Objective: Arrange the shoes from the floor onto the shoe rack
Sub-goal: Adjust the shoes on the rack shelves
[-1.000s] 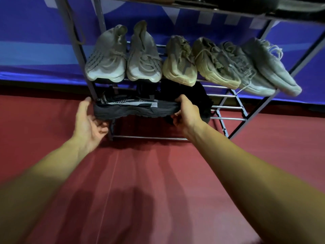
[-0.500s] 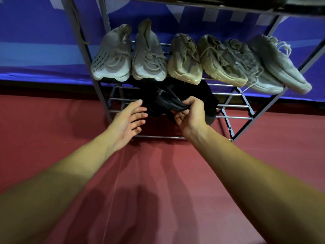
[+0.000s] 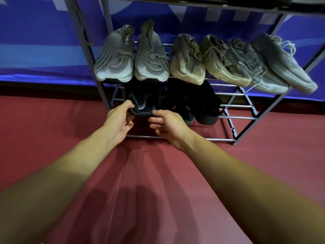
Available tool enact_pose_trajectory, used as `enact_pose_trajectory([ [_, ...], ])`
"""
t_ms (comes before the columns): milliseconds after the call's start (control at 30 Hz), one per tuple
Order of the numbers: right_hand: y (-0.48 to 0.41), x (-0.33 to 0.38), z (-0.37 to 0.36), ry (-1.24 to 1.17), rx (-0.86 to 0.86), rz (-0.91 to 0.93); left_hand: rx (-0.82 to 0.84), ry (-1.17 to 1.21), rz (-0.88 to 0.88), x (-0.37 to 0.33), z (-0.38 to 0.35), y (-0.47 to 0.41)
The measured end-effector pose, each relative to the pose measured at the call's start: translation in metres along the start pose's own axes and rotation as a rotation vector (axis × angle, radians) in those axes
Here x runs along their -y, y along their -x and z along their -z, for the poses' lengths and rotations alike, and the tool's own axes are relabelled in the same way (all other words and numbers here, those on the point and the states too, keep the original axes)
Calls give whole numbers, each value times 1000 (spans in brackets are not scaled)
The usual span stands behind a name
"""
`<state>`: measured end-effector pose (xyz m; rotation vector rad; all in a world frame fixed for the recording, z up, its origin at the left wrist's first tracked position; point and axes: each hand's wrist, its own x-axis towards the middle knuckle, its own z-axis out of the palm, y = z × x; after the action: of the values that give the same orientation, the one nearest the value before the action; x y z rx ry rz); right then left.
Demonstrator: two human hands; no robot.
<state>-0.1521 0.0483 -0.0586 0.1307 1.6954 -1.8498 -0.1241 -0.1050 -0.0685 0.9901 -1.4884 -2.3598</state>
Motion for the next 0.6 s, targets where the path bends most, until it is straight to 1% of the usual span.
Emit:
enact_pose_trajectory([
  [100, 1, -6, -2, 114, 23, -74, -80, -6, 5, -2, 17, -10],
  [167, 1, -13, -1, 183, 18, -107, -99, 9, 34, 0, 27, -14],
  [233, 1, -19, 3, 202, 6, -136, -113, 30, 54, 2, 34, -17],
  [367, -2, -22, 13, 186, -32, -154, -180, 76, 26, -3, 37, -23],
  [467, -5, -20, 20, 121, -80, -149, -198, 125, 1, -4, 33, -23],
  [533, -7, -20, 25, 62, -118, -145, -183, 129, -11, 1, 32, -21],
  [600, -10, -19, 31, 23, -149, -152, -125, 94, 26, 11, 34, -18],
])
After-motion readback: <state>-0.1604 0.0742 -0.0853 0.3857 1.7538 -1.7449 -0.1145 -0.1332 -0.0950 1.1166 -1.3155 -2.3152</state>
